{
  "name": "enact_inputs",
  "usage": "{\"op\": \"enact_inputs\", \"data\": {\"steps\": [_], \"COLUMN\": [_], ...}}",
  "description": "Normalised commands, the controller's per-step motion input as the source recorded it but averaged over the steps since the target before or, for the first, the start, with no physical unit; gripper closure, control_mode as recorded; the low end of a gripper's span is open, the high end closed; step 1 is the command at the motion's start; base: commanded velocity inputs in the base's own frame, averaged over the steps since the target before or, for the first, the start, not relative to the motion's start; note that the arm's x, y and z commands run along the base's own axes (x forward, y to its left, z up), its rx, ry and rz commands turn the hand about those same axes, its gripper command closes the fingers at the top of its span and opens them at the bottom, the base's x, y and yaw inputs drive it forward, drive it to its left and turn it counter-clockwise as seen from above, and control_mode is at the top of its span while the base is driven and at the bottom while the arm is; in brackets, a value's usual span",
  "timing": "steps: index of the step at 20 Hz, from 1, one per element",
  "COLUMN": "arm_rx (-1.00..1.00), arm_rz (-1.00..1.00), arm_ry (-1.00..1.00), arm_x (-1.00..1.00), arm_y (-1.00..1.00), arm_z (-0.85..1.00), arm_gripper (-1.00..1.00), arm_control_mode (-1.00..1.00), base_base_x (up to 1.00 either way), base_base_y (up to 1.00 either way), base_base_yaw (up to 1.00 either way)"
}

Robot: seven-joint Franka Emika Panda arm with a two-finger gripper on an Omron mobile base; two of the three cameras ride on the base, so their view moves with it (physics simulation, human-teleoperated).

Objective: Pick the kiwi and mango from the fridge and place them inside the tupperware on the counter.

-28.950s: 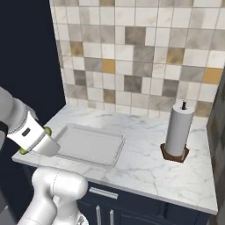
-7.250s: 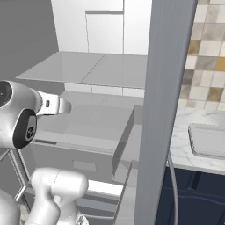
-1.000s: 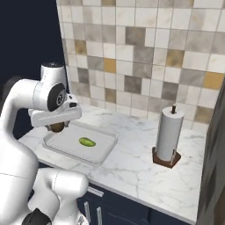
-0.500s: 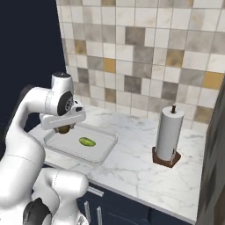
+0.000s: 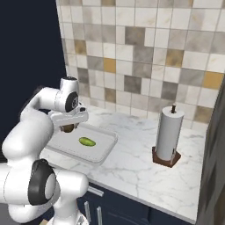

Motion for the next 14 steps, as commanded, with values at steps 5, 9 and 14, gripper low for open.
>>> {"op": "enact_inputs", "data": {"steps": [5, 9, 14], "arm_rx": [-0.03, 0.0, 0.0], "arm_rz": [0.0, 0.0, 0.0], "arm_ry": [0.0, 0.0, 0.0], "arm_x": [0.47, 0.46, 0.39], "arm_y": [0.12, 0.11, 0.07], "arm_z": [-0.52, -0.42, -0.36], "arm_gripper": [1.0, 1.0, 1.0], "arm_control_mode": [-1.0, -1.0, -1.0], "base_base_x": [0.0, 0.0, 0.0], "base_base_y": [0.0, 0.0, 0.0], "base_base_yaw": [0.0, 0.0, 0.0]}}
